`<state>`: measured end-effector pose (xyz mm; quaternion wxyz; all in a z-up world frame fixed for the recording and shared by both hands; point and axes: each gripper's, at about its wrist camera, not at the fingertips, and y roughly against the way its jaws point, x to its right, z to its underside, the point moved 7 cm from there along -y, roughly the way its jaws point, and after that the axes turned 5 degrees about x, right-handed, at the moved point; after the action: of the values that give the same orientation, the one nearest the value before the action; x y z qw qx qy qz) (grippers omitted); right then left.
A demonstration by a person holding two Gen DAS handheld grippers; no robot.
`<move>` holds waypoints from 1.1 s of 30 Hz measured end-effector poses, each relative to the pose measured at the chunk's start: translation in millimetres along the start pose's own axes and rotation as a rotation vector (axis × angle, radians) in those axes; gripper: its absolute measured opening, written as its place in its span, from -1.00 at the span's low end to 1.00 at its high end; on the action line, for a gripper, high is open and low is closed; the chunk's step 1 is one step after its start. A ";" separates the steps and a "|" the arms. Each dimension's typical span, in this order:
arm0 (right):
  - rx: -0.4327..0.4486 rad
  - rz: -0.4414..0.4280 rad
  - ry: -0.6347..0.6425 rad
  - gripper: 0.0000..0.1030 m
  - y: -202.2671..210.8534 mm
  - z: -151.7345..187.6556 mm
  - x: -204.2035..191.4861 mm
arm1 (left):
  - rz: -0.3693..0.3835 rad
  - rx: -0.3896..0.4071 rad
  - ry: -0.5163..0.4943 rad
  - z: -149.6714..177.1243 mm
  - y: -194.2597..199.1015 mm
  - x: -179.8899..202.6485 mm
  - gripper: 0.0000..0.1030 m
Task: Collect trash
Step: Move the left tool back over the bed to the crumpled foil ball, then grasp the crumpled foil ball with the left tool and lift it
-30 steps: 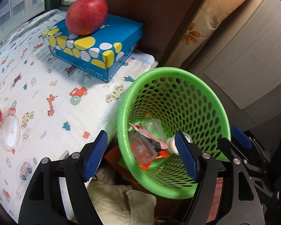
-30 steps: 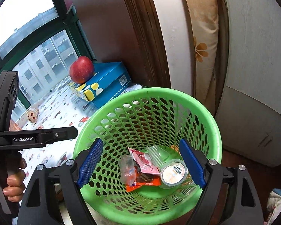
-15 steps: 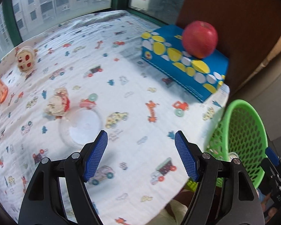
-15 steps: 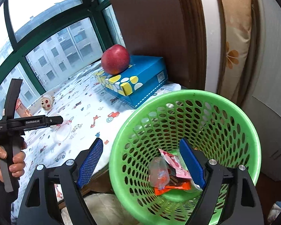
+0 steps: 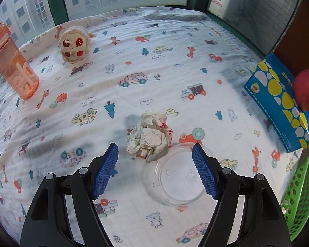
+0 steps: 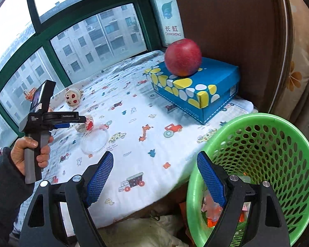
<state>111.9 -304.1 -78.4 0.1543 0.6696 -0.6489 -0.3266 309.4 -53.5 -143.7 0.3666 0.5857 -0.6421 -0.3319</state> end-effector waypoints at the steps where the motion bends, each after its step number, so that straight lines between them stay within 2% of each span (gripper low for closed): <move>1: -0.006 -0.006 0.005 0.56 -4.1 -0.7 -4.1 | -0.007 -0.007 0.011 -0.7 -5.6 -4.2 0.42; 5: -0.029 -0.024 0.032 0.56 -20.0 -1.5 -19.1 | 0.003 -0.023 0.040 -2.9 -21.7 -15.1 0.41; 10: -0.054 -0.037 0.060 0.56 -37.1 -1.9 -33.3 | 0.071 -0.023 0.072 -4.9 -30.3 -16.0 0.40; 14: -0.071 -0.045 0.080 0.56 -47.9 -0.5 -45.3 | 0.148 -0.027 0.077 -4.4 -33.8 -8.0 0.06; 20: -0.094 -0.065 0.107 0.56 -65.7 1.0 -60.7 | 0.163 0.000 0.081 -5.4 -25.9 -14.1 -0.17; 30: -0.158 -0.137 0.187 0.57 -112.0 9.2 -112.3 | 0.172 0.068 0.107 -5.0 14.7 -50.0 -0.20; 33: -0.173 -0.154 0.218 0.63 -129.2 11.2 -128.5 | 0.166 0.089 0.111 -4.9 27.1 -61.3 -0.20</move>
<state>211.1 -162.8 -137.7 0.2553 0.7330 -0.5445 -0.3177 302.5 10.0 -123.0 0.4015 0.5640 -0.6811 -0.2383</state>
